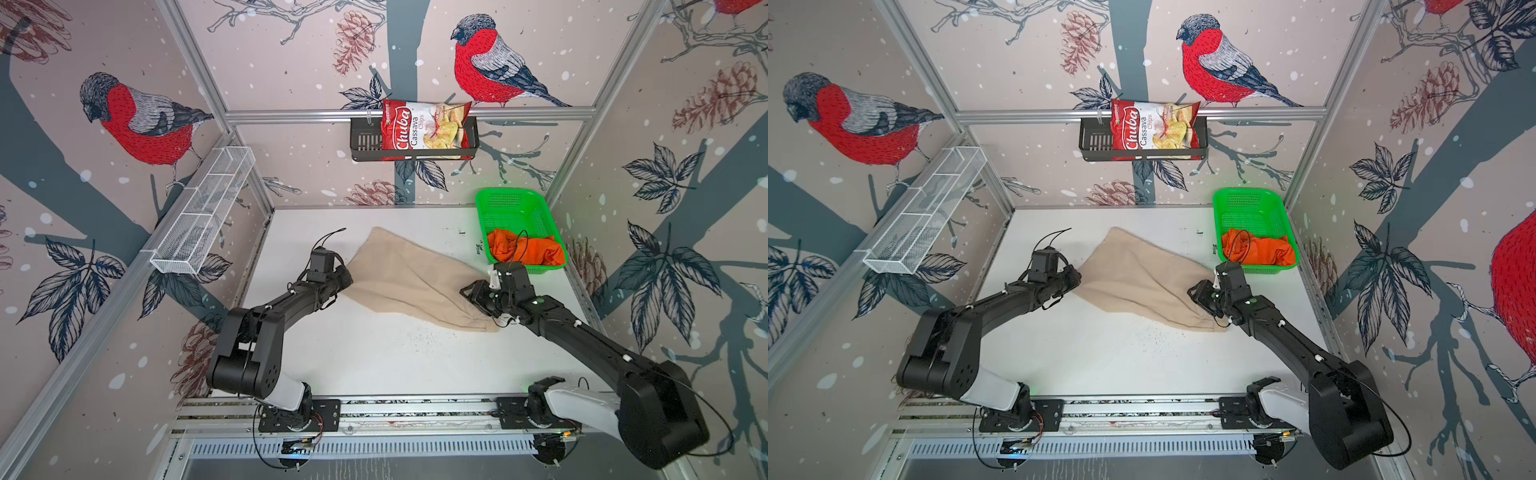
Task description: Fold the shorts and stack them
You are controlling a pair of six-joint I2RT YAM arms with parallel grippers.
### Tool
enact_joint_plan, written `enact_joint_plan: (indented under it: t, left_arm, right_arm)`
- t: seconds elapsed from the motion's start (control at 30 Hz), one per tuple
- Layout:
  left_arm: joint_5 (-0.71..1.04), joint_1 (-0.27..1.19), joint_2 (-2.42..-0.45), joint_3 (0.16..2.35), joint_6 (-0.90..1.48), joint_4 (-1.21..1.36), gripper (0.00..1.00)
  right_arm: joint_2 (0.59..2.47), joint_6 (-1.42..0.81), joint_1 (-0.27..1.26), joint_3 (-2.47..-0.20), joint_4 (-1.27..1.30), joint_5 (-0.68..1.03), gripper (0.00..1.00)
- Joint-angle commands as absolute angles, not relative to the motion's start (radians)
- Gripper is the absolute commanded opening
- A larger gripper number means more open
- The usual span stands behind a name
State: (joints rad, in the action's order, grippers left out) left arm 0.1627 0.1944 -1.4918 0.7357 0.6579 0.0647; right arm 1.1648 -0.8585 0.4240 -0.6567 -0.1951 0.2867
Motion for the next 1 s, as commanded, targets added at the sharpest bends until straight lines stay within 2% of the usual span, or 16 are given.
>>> enact_joint_plan:
  t: [0.0,0.17,0.37,0.77,0.97]
  left_arm:
    - [0.245,0.228,-1.450,0.741,0.670,0.059,0.20]
    - [0.323,0.331,-1.442,0.704,0.680,0.107,0.16]
    - [0.336,0.413,-1.466,0.654,0.718,0.166,0.10]
    - [0.365,0.445,-1.554,0.666,0.709,0.213,0.08]
    - [0.301,0.443,-1.593,0.642,0.695,0.147,0.05]
  right_arm:
    - [1.182,-0.819,0.473,-0.728,-0.243,0.199,0.46]
    - [1.303,-0.790,0.544,-0.818,-0.202,0.174,0.45]
    - [1.471,-0.771,0.599,-0.882,-0.126,0.204,0.44]
    - [1.720,-0.720,0.617,-1.004,-0.123,0.261,0.42]
    - [1.820,-0.694,0.587,-1.034,-0.131,0.247,0.41]
